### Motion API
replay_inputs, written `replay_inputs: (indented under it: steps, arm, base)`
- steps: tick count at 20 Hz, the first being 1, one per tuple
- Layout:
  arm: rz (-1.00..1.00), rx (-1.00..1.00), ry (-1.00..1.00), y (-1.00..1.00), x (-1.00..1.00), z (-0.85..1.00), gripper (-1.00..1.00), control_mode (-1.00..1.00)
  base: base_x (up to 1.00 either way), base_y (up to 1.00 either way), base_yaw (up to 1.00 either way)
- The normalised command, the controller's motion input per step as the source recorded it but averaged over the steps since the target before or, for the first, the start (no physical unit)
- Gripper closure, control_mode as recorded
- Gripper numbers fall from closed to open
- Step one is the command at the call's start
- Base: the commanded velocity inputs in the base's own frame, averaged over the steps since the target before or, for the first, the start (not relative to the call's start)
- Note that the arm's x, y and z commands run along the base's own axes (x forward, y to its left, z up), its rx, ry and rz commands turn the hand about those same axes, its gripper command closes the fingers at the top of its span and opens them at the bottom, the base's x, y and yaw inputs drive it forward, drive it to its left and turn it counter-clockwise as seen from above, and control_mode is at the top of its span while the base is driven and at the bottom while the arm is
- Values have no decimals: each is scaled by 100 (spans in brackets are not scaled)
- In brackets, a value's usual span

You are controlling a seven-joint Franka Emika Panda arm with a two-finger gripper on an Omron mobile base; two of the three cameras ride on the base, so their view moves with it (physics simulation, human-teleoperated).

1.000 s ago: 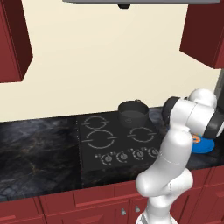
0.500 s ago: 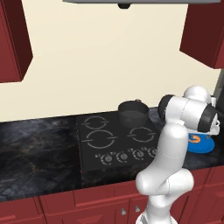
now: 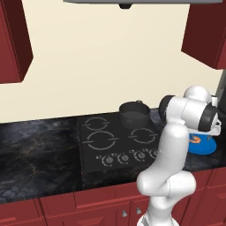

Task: Retrieve the frozen meat and place it in the pot on a burner. Then turn the burner on.

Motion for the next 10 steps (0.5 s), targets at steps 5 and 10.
replay_inputs:
  steps: [5,10]
  arm:
    - [0,0,3,10,0,-4,-100,-100]
    - [-3,0,0,1,-2,8,-100,-100]
  base:
    - [0,0,0]
    - [0,0,0]
